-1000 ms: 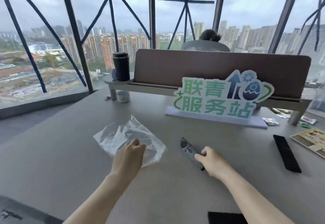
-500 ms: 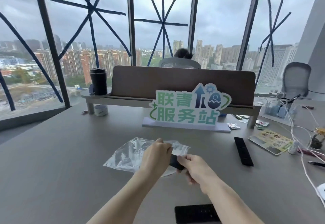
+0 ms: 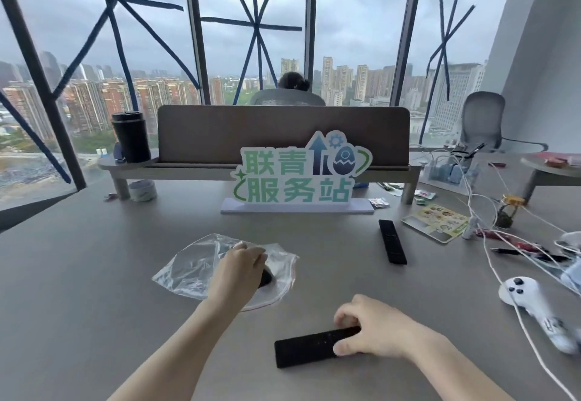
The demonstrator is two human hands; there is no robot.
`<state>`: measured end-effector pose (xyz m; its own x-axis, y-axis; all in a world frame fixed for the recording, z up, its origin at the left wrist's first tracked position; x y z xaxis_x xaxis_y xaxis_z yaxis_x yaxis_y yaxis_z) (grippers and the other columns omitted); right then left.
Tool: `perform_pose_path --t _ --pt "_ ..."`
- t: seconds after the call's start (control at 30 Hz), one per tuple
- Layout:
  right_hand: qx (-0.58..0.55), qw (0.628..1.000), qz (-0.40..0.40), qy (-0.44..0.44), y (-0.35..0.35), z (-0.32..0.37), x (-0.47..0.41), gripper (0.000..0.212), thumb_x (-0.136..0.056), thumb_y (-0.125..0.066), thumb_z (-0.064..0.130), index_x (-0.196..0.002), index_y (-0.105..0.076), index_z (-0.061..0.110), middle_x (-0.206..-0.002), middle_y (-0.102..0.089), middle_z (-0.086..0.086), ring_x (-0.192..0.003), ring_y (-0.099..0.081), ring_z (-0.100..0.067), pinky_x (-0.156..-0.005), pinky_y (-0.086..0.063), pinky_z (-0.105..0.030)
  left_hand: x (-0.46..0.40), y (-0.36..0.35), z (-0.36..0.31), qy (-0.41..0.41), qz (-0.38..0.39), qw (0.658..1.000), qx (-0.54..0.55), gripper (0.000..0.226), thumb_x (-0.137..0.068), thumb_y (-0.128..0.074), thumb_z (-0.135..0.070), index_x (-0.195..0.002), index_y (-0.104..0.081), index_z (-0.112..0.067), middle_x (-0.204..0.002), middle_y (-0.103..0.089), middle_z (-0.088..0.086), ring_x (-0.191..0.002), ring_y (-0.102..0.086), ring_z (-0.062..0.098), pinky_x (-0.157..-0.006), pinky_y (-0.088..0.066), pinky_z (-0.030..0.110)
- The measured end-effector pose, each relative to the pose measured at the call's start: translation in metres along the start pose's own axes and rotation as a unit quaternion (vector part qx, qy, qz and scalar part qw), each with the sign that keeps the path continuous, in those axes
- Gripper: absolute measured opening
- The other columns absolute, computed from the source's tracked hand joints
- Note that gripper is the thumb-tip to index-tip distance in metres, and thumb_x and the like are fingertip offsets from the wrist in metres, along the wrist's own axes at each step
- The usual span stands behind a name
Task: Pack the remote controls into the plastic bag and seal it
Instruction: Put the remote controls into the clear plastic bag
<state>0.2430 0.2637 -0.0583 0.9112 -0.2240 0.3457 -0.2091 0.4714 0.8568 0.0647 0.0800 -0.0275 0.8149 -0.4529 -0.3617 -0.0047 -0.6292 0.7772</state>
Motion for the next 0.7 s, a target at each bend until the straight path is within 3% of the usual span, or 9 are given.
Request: perform_pose_path --t 0.1,0.2,0.3,0.37,0.47,0.53,0.6,0.7 --pt "0.029 0.999 -0.003 0.014 -0.007 0.006 0.003 0.042 -0.07 -0.07 0.056 -0.101 -0.056 0.032 -0.109 -0.055 0.011 -0.1 -0.058 -0.015 -0.086 -0.046 -0.034 0.006 -0.002 0.001 0.01 -0.001 1.0 0.003 0.032 -0.089 -0.049 -0.024 -0.058 -0.047 -0.032 -0.076 -0.064 0.003 -0.071 -0.058 0.027 -0.063 -0.047 0.036" --pt "0.008 1.0 -0.006 0.012 -0.009 0.001 0.005 0.037 -0.072 -0.068 0.057 -0.09 -0.049 0.031 -0.094 -0.06 0.009 -0.083 -0.056 -0.017 -0.073 -0.044 -0.035 0.016 0.0 -0.001 0.014 -0.007 1.0 0.005 0.04 -0.089 -0.051 -0.021 -0.051 -0.039 -0.027 -0.065 -0.06 0.004 -0.06 -0.05 0.024 -0.054 -0.037 0.034" --pt "-0.132 0.99 -0.045 0.016 0.0 -0.013 0.012 0.029 -0.078 -0.067 0.052 -0.081 -0.054 0.027 -0.075 -0.06 0.007 -0.06 -0.051 -0.009 -0.057 -0.04 -0.027 0.02 -0.002 -0.007 0.029 0.01 0.999 0.022 0.037 -0.092 -0.048 -0.025 -0.057 -0.048 -0.014 -0.059 -0.058 0.004 -0.056 -0.049 0.024 -0.05 -0.03 0.034" --pt "-0.237 0.968 -0.077 0.017 0.013 -0.021 0.018 0.025 -0.087 -0.066 0.043 -0.086 -0.06 0.019 -0.069 -0.06 0.005 -0.047 -0.044 -0.006 -0.048 -0.034 -0.02 0.016 -0.007 -0.016 0.018 0.025 0.999 0.038 0.037 -0.093 -0.047 -0.024 -0.058 -0.048 -0.014 -0.057 -0.056 0.002 -0.056 -0.05 0.023 -0.049 -0.031 0.029" --pt "-0.331 0.941 -0.073 0.006 0.027 -0.014 0.018 0.027 -0.092 -0.065 0.036 -0.091 -0.064 0.01 -0.066 -0.061 -0.003 -0.038 -0.034 -0.009 -0.04 -0.027 -0.02 0.006 -0.013 -0.042 -0.017 0.035 0.998 0.051 0.035 -0.092 -0.048 -0.022 -0.058 -0.045 -0.014 -0.056 -0.053 0.002 -0.059 -0.047 0.025 -0.053 -0.033 0.033" --pt "-0.35 0.934 -0.07 0.003 0.028 0.003 0.005 0.026 -0.092 -0.065 0.036 -0.086 -0.064 0.012 -0.064 -0.06 -0.002 -0.035 -0.032 -0.009 -0.037 -0.027 -0.019 0.0 -0.012 -0.06 -0.03 0.04 0.996 0.076 0.028 -0.093 -0.048 -0.026 -0.075 -0.067 -0.019 -0.073 -0.069 0.002 -0.073 -0.059 0.026 -0.065 -0.048 0.034" --pt "-0.392 0.918 -0.064 0.013 0.021 0.028 -0.016 0.025 -0.095 -0.063 0.032 -0.09 -0.067 0.008 -0.071 -0.063 -0.006 -0.034 -0.035 -0.009 -0.036 -0.03 -0.018 -0.002 -0.007 -0.074 -0.04 0.028 0.996 0.08 0.027 -0.094 -0.048 -0.028 -0.105 -0.072 -0.02 -0.102 -0.074 0.001 -0.095 -0.065 0.024 -0.081 -0.051 0.035" --pt "-0.508 0.86 -0.043 0.025 0.006 0.057 -0.039 0.028 -0.098 -0.059 0.019 -0.112 -0.065 -0.004 -0.092 -0.066 -0.015 -0.045 -0.057 -0.014 -0.043 -0.048 -0.025 -0.003 -0.004 -0.075 -0.046 0.021 0.995 0.091 0.027 -0.093 -0.049 -0.028 -0.106 -0.072 -0.018 -0.106 -0.074 0.004 -0.098 -0.066 0.025 -0.083 -0.052 0.036"
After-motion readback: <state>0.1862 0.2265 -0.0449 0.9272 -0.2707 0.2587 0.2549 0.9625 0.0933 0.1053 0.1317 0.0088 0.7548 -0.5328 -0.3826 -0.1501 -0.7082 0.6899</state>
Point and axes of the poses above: each hand's wrist, its own x-axis away from the middle knuckle, its own y-axis out of the back of the hand, z = x × y, the point moved 5 cm from there along -x, towards the middle knuckle
